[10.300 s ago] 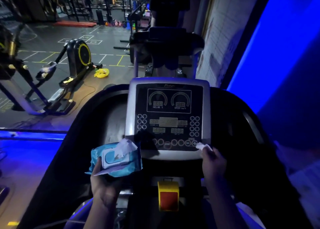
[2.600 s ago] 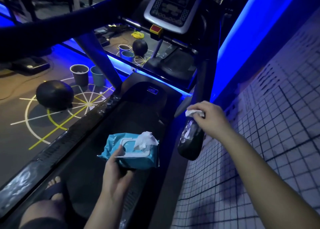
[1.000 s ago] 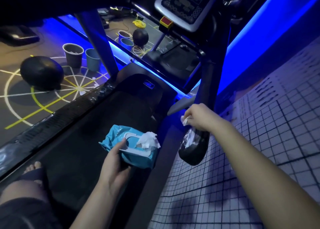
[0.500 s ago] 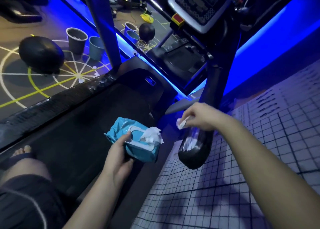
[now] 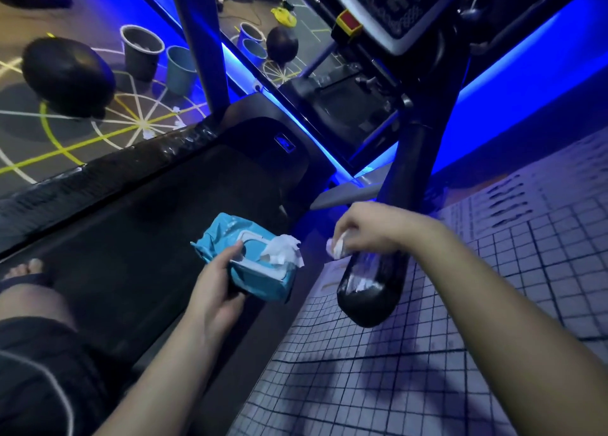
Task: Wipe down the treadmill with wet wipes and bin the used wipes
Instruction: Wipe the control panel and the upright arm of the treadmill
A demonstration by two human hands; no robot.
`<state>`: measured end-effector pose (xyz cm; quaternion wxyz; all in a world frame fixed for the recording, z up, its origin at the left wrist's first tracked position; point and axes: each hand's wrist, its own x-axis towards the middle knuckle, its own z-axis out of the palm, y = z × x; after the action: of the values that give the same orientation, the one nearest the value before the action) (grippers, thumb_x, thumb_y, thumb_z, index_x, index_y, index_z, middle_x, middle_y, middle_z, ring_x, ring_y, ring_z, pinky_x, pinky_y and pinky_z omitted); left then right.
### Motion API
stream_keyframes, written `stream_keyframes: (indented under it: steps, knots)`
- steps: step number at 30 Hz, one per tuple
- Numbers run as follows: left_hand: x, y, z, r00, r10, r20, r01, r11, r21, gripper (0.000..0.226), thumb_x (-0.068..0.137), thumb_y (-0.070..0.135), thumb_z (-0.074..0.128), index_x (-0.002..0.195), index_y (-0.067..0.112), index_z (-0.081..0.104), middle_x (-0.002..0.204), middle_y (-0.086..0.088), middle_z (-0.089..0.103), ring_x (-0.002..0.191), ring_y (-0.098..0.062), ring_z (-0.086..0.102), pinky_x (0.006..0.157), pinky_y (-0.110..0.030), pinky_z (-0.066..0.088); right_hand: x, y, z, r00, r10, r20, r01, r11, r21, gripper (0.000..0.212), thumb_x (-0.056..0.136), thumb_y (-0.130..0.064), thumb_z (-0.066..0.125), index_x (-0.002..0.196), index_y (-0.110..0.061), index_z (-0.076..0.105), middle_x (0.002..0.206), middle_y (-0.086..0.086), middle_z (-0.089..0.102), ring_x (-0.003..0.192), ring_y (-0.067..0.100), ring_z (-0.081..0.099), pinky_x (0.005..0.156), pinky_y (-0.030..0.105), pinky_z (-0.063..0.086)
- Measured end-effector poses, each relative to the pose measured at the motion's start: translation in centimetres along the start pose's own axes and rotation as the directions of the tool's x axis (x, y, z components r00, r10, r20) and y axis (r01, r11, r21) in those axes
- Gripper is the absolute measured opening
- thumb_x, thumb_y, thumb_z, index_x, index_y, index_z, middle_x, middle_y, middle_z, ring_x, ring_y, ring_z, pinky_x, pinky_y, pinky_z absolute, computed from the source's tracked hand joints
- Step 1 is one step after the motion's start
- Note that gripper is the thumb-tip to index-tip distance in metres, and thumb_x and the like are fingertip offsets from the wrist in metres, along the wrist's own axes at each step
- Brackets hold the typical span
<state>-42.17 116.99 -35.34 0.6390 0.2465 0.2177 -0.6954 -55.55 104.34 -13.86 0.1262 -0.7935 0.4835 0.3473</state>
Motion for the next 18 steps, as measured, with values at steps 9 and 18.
stream_keyframes:
  steps: [9, 18]
  knots:
    - [0.2, 0.9, -0.3, 1.000, 0.029, -0.007, -0.029, 0.997, 0.069, 0.039, 0.099, 0.019, 0.068, 0.136, 0.009, 0.066, 0.130, -0.018, 0.073, 0.121, -0.037, 0.070, 0.113, -0.056, 0.048, -1.0, 0.1, 2.9, 0.979, -0.025, 0.202, 0.039, 0.997, -0.066, 0.009, 0.077, -0.034, 0.073, 0.078, -0.043, 0.075, 0.094, -0.015, 0.075, 0.090, 0.008, 0.068, 0.084, 0.034, 0.058]
    - [-0.3, -0.1, -0.2, 1.000, -0.015, 0.025, 0.011, 0.990, 0.142, 0.040, 0.098, 0.021, 0.070, 0.136, 0.011, 0.067, 0.126, -0.016, 0.075, 0.120, -0.036, 0.071, 0.114, -0.055, 0.048, -2.0, 8.0, 1.9, 0.875, 0.279, -0.395, -0.216, 0.956, 0.198, 0.023, 0.094, -0.025, 0.065, 0.114, -0.020, 0.077, 0.114, 0.003, 0.072, 0.103, 0.022, 0.065, 0.078, 0.020, 0.039]
